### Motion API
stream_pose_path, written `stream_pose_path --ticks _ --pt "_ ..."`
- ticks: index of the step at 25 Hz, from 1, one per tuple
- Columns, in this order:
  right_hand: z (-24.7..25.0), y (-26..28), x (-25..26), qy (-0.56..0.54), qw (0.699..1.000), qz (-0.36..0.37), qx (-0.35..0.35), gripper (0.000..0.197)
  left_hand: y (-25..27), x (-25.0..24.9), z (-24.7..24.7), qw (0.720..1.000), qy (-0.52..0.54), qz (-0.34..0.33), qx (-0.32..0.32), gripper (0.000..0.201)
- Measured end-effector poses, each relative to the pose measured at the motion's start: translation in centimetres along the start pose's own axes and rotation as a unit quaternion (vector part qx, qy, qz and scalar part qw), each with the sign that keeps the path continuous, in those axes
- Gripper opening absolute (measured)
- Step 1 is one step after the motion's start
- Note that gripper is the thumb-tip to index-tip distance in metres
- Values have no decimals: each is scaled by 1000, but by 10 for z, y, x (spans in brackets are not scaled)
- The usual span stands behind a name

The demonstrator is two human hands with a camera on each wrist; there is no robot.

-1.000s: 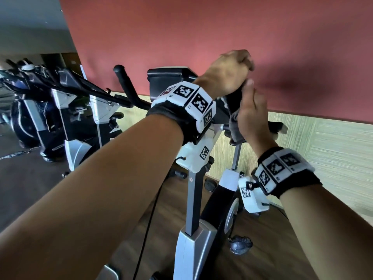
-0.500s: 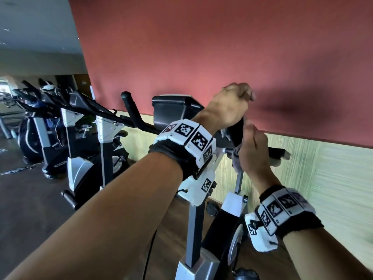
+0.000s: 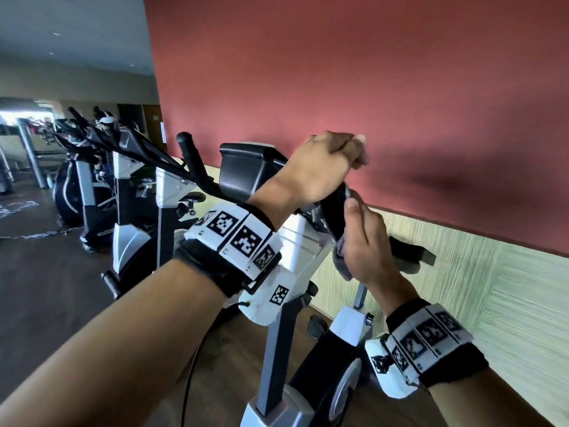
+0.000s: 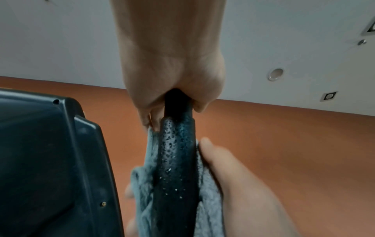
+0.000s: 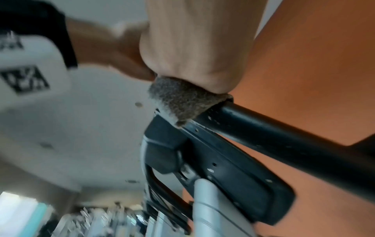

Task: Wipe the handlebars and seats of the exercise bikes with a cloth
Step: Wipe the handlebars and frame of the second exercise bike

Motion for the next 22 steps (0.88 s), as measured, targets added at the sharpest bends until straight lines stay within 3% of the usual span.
stream_pose_path --ticks 3,5,10,12,13,16,19,21,22 --pt "-5 -19 8 -39 999 -8 7 39 3 3 5 999 -14 -5 -52 43" --pt "-11 -24 16 -82 996 31 25 44 6 5 11 996 -24 -14 -80 45" --pt "-21 -11 1 -109 958 104 242 64 11 2 12 992 -32 -3 -118 46" --pt "-22 -10 1 -104 946 142 274 62 12 1 13 991 -37 -4 -131 47" --pt "-19 -12 1 -114 947 155 256 56 13 0 14 989 -49 -8 -137 48" --pt "1 -27 -4 -169 968 145 116 35 13 -1 17 984 -82 -17 -156 49" --pt "9 -30 1 -149 981 122 20 38 13 1 17 985 -61 -5 -163 50" --pt "8 -27 -1 -117 986 115 21 45 14 1 15 985 -59 10 -163 49" --pt "3 -23 -5 -103 986 117 56 49 14 1 15 984 -63 18 -165 48"
Point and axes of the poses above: each hand's wrist, its own y-axis away from the middle knuckle, its own z-axis out of the back of the hand, x = y × z, the point moved 10 cm from there along -y, towards the middle knuckle, and after that the axes turned 1 degree about -y, right-handed, at the moved point
